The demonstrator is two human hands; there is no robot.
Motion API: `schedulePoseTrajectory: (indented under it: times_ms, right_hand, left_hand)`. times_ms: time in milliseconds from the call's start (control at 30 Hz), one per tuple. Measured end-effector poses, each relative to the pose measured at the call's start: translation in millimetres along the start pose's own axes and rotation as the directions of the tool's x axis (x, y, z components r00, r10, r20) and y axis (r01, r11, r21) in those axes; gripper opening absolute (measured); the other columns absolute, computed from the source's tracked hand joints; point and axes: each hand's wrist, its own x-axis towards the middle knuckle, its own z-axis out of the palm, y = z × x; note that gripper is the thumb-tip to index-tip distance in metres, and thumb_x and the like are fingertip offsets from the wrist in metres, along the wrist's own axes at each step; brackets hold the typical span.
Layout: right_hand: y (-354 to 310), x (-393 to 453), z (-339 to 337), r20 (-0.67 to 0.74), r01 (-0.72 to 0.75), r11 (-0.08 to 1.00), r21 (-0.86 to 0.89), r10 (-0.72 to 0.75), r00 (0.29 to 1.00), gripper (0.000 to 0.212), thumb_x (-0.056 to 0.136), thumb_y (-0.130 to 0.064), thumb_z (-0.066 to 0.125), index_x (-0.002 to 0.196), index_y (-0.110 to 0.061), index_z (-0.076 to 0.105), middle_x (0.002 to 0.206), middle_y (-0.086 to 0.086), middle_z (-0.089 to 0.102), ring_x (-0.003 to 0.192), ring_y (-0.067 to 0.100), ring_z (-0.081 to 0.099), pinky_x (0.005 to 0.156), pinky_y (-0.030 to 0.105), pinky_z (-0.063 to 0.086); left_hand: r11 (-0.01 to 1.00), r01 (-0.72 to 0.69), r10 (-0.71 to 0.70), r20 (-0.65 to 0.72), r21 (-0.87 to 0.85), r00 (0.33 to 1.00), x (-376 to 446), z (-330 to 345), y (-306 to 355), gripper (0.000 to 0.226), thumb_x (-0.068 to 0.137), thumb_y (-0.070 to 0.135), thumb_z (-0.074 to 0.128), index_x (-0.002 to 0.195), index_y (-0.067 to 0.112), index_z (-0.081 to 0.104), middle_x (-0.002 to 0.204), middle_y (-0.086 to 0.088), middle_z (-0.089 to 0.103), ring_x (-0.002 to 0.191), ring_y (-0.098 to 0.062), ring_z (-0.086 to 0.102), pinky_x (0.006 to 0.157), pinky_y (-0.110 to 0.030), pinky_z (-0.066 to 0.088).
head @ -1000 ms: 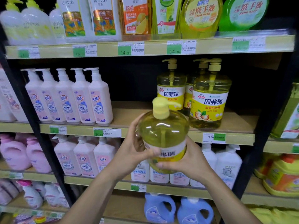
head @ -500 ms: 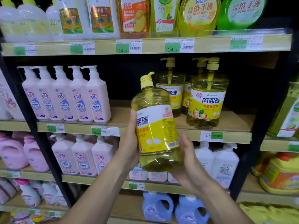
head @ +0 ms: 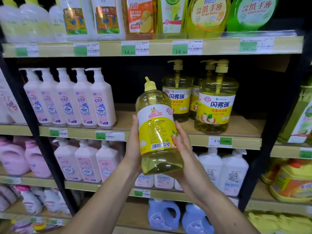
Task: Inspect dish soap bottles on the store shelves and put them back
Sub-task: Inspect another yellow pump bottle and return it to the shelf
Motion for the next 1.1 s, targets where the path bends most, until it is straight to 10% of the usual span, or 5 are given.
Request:
schedulePoseTrajectory:
  times_ms: [233,467,633,800,1100]
  right_hand:
    - [-20.5,-4.0,-2.5,0.003,0.029,0.998,-0.061,-0.029,1.000,0.053,0.089,-0.061,0.075,0.134,-0.074,0.049,0.139,-0.021,0.069,0.127,0.013,0.070,0.107,0.055,0.056]
    - [-45.6,4.8,-0.2,-0.093,-0.085,0.995,-0.045,0.080,0.992,0.043,0.091,-0.076,0.057,0.133,-0.070,0.056,0.132,-0.027,0.069,0.119,0.013,0.073,0.085,0.059,0.065]
    - [-45.5,5.8,-0.3,-0.099,-0.149,0.986,-0.069,0.142,0.985,0.023,0.102,-0.071,0.046,0.120,-0.080,0.057,0.116,-0.042,0.067,0.117,0.008,0.072,0.077,0.058,0.066]
    - [-44.5,7.7,-3.5,-0.084,-0.201,0.979,-0.040,0.197,0.977,0.019,0.103,-0.069,0.045,0.110,-0.080,0.059,0.111,-0.035,0.071,0.098,0.003,0.077,0.071,0.056,0.066]
    - [-44.6,4.0,-1.3,-0.063,-0.196,0.981,-0.011,0.195,0.979,0.049,0.087,-0.069,0.067,0.134,-0.063,0.055,0.118,-0.017,0.075,0.101,0.019,0.080,0.073,0.055,0.066]
  left_hand:
    - [0.931,-0.088,0.160,-0.181,0.353,0.970,1.2,0.6,8.5,0.061,0.113,0.053,0.042,0.088,0.015,0.084,0.077,-0.003,0.083,0.066,-0.012,0.080,0.052,-0.021,0.060]
    - [0.900,0.007,-0.013,0.012,0.436,1.000,-10.4,26.5,30.7,0.078,0.099,0.074,0.053,0.144,0.012,0.065,0.135,-0.019,0.074,0.127,-0.035,0.071,0.109,-0.049,0.056]
    - [0.919,0.103,-0.094,-0.044,0.380,0.995,-10.8,28.2,39.7,0.072,0.099,0.072,0.056,0.133,0.011,0.072,0.116,-0.017,0.079,0.101,-0.028,0.079,0.085,-0.041,0.066]
    - [0.922,0.143,-0.131,-0.056,0.361,0.990,-13.0,27.7,38.9,0.072,0.100,0.072,0.052,0.131,0.010,0.074,0.116,-0.017,0.077,0.103,-0.028,0.076,0.095,-0.044,0.061]
    - [0.947,0.177,-0.183,-0.001,0.267,0.983,-11.4,22.2,41.5,0.066,0.100,0.068,0.052,0.099,0.013,0.088,0.100,-0.014,0.081,0.087,-0.025,0.080,0.077,-0.038,0.067]
